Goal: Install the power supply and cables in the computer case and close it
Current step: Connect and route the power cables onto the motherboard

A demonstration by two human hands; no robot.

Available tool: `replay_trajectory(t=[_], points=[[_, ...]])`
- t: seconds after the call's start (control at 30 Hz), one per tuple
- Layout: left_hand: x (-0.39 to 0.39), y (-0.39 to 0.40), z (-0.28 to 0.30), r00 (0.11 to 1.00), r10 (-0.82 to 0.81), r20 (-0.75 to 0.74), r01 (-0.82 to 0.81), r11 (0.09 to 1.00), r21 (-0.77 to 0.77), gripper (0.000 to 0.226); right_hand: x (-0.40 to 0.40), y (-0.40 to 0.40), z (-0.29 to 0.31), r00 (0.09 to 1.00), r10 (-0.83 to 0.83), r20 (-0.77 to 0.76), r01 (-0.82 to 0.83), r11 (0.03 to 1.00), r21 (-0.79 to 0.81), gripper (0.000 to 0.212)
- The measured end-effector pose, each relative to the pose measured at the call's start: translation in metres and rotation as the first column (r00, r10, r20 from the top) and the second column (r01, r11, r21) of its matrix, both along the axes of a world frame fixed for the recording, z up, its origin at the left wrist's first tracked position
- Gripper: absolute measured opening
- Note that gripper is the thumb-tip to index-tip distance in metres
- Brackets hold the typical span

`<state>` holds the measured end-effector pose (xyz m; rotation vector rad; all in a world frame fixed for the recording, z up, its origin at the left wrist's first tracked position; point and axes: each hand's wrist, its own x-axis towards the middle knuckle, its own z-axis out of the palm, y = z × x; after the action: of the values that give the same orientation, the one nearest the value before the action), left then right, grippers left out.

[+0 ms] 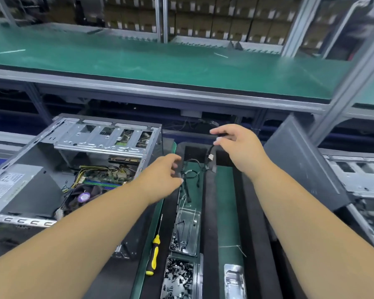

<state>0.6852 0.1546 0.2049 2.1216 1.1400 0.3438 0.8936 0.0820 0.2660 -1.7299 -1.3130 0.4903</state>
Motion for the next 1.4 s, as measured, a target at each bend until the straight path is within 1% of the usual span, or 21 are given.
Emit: replay_trajectory(t=[0.07,0.13,0.23,0.3,0.43,0.47,0.5,0.57,0.6,0.63,0.7,0.77,0.83,0.87,0.93,1.0,1.07,1.13,1.23,1.33,1.4], points=[[0.011,0.000,-0.006,0.998,0.021,-0.057,-0.022,0.999,-0.024,0.079,0.000,-0.011,0.008,0.999,-0.016,-0.049,0.017,1.000,0.018,0.029],[0.023,-0.002,-0.010,0.995,0.017,-0.102,-0.018,1.000,-0.011,0.091,0.000,-0.021,0.013,0.995,-0.014,-0.095,0.017,0.999,0.032,0.029],[0.041,-0.012,-0.016,0.971,-0.080,-0.227,0.104,0.990,0.096,0.099,-0.001,-0.034,0.013,0.987,0.016,-0.162,-0.009,0.999,0.044,0.028],[0.053,-0.020,-0.021,0.951,-0.153,-0.268,0.199,0.968,0.154,0.102,-0.002,-0.042,0.013,0.982,0.038,-0.185,-0.029,0.998,0.046,0.028],[0.072,-0.038,-0.030,0.920,-0.228,-0.319,0.291,0.942,0.165,0.101,-0.004,-0.056,0.012,0.964,0.089,-0.250,-0.071,0.994,0.079,0.028],[0.076,-0.045,-0.030,0.926,-0.237,-0.293,0.287,0.948,0.139,0.096,-0.004,-0.058,0.012,0.958,0.098,-0.268,-0.078,0.993,0.086,0.028],[0.079,-0.051,-0.030,0.945,-0.246,-0.215,0.270,0.959,0.089,0.088,-0.004,-0.061,0.011,0.953,0.104,-0.283,-0.082,0.993,0.089,0.028],[0.083,-0.060,-0.028,0.974,-0.227,0.021,0.228,0.972,-0.053,0.057,-0.005,-0.064,0.010,0.942,0.110,-0.316,-0.086,0.992,0.088,0.028],[0.084,-0.063,-0.026,0.974,-0.203,0.098,0.215,0.969,-0.126,0.040,-0.006,-0.065,0.009,0.934,0.110,-0.338,-0.085,0.992,0.088,0.028],[0.085,-0.066,-0.024,0.974,-0.189,0.125,0.210,0.960,-0.184,0.030,-0.006,-0.066,0.007,0.928,0.108,-0.356,-0.082,0.993,0.087,0.028],[0.085,-0.068,-0.018,0.979,-0.181,0.094,0.201,0.937,-0.287,0.041,-0.005,-0.068,0.005,0.929,0.091,-0.360,-0.070,0.995,0.071,0.027],[0.084,-0.069,-0.014,0.988,-0.102,0.119,0.146,0.878,-0.456,0.053,-0.003,-0.069,0.001,0.934,0.057,-0.353,-0.047,0.998,0.038,0.025],[0.082,-0.068,-0.013,0.985,-0.003,0.170,0.108,0.785,-0.611,0.057,-0.001,-0.071,-0.003,0.945,0.019,-0.328,-0.020,1.000,-0.001,0.024],[0.081,-0.066,-0.014,0.982,0.036,0.186,0.096,0.750,-0.654,0.059,-0.001,-0.073,-0.006,0.958,-0.009,-0.285,0.001,1.000,-0.031,0.025],[0.079,-0.060,-0.013,0.969,0.130,0.210,0.063,0.691,-0.720,0.060,-0.001,-0.077,-0.011,0.984,-0.065,-0.163,0.049,0.994,-0.102,0.028],[0.076,-0.051,-0.009,0.951,0.216,0.221,0.034,0.639,-0.769,0.062,0.001,-0.082,-0.015,0.997,-0.074,-0.009,0.072,0.985,-0.157,0.037],[0.072,-0.042,-0.004,0.940,0.258,0.222,0.019,0.612,-0.791,0.064,0.005,-0.085,-0.018,0.989,-0.003,0.151,0.041,0.967,-0.252,0.050],[0.067,-0.032,0.003,0.929,0.281,0.241,0.027,0.598,-0.801,0.065,0.009,-0.087,-0.019,0.964,0.110,0.241,-0.015,0.931,-0.366,0.060],[0.060,-0.019,0.016,0.906,0.317,0.279,0.050,0.576,-0.816,0.066,0.008,-0.094,-0.026,0.940,0.213,0.266,-0.102,0.921,-0.376,0.070],[0.054,-0.012,0.027,0.877,0.374,0.302,0.057,0.542,-0.838,0.066,0.008,-0.095,-0.037,0.932,0.279,0.233,-0.185,0.916,-0.356,0.066],[0.050,-0.010,0.034,0.862,0.403,0.307,0.060,0.521,-0.852,0.066,0.005,-0.093,-0.040,0.931,0.316,0.185,-0.253,0.920,-0.300,0.063]])
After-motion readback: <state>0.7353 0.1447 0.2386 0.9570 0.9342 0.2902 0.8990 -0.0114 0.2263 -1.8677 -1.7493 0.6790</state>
